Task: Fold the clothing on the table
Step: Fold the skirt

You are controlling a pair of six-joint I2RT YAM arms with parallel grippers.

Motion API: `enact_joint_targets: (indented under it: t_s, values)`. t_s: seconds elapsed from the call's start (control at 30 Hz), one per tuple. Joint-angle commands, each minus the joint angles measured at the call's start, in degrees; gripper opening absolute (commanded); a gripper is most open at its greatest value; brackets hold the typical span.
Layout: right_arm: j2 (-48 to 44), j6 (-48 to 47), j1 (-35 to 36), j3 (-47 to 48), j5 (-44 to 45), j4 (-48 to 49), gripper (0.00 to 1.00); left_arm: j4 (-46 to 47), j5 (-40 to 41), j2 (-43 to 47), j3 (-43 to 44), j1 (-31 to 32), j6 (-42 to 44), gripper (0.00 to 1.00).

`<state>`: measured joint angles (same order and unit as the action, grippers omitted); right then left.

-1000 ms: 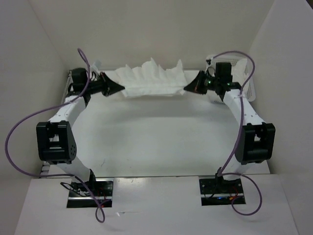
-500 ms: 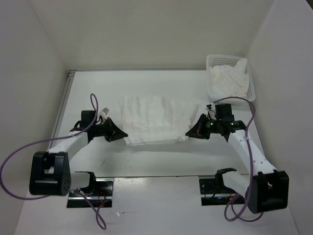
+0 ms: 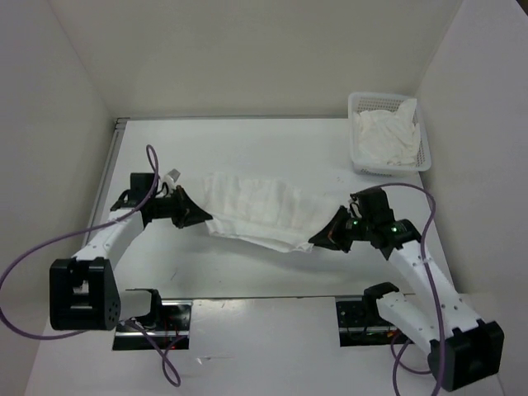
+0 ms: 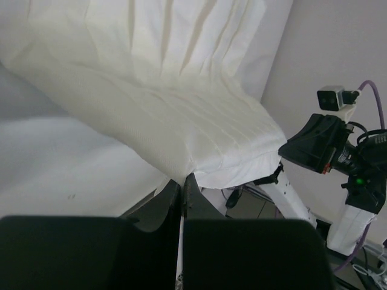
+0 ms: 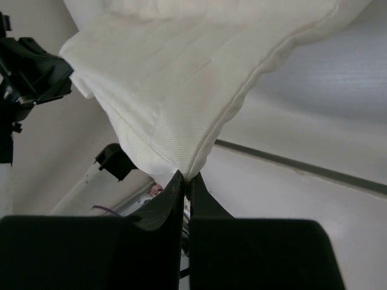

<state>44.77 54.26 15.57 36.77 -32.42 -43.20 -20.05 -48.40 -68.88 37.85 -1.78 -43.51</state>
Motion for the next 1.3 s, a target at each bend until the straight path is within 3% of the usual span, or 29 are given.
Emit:
enact_joint_targets:
  t_s: [0.0, 0.17, 0.33, 0.47, 0.5, 0.57, 0.7, 0.83, 0.9, 0.97, 1.0, 1.03, 1.13, 1.23, 1.27]
  values:
    - [9.76, -0.2, 0.34, 5.58, 4.73, 8.47, 0.0, 7.02, -0.55, -5.54, 8.53, -1.47, 0.01, 0.0]
    - [24.27, -4.77, -2.72, 12.35, 7.46, 15.85, 0.05, 15.64, -1.26, -20.11, 15.4, -0.95, -4.56, 0.0]
    - [33.43, -6.62, -5.11, 18.59, 9.92, 20.34, 0.08, 22.59, 0.67, -31.91, 21.56, 0.9, -8.96, 0.01]
    - [39.5, -7.15, -5.11, 20.53, 15.1, 23.77, 0.16, 29.08, 1.73, -42.54, 28.06, 2.21, -13.34, 0.03]
    - [40.64, -7.15, -5.64, 21.31, 15.98, 25.26, 0.3, 30.41, 1.73, -46.22, 31.12, 3.44, -14.32, 0.06]
    - [43.9, -7.15, -5.64, 22.1, 18.44, 26.93, 0.42, 34.01, 2.25, -50.53, 34.3, 4.94, -16.95, 0.13]
    - [48.65, -10.22, -6.17, 27.28, 20.3, 29.74, 0.53, 38.59, 4.28, -54.95, 41.77, 8.19, -20.46, 0.35]
    - [49.27, -12.34, -6.17, 31.16, 22.49, 33.25, 0.53, 44.92, 6.12, -56.27, 45.73, 8.2, -25.3, 0.51]
    - [47.78, -14.52, -6.17, 32.39, 23.19, 35.63, 0.58, 44.93, 6.13, -56.27, 49.67, 8.2, -25.31, 0.69]
    - [47.25, -16.02, -6.17, 34.58, 23.72, 36.26, 0.6, 44.22, 6.13, -56.27, 52.23, 7.68, -25.31, 0.72]
    - [47.25, -16.64, -6.17, 35.55, 23.72, 35.47, 0.6, 43.35, 6.13, -55.58, 53.11, 7.67, -24.7, 0.81]
    - [47.25, -18.21, -6.17, 36.52, 23.03, 34.51, 0.6, 41.78, 6.13, -55.05, 53.82, 7.67, -23.22, 1.0]
    - [44.45, -19.02, -6.17, 35.84, 23.19, 34.49, 0.61, 40.45, 6.13, -51.54, 54.35, 6.36, -20.93, 1.0]
    - [40.14, -19.02, -6.17, 33.63, 27.84, 35.2, 0.62, 39.74, 4.64, -45.58, 50.67, 6.35, -19.08, 1.0]
    - [40.13, -18.41, -6.17, 34.41, 30.9, 31.46, 0.64, 39.22, 4.11, -44.33, 48.31, 6.35, -19.07, 1.0]
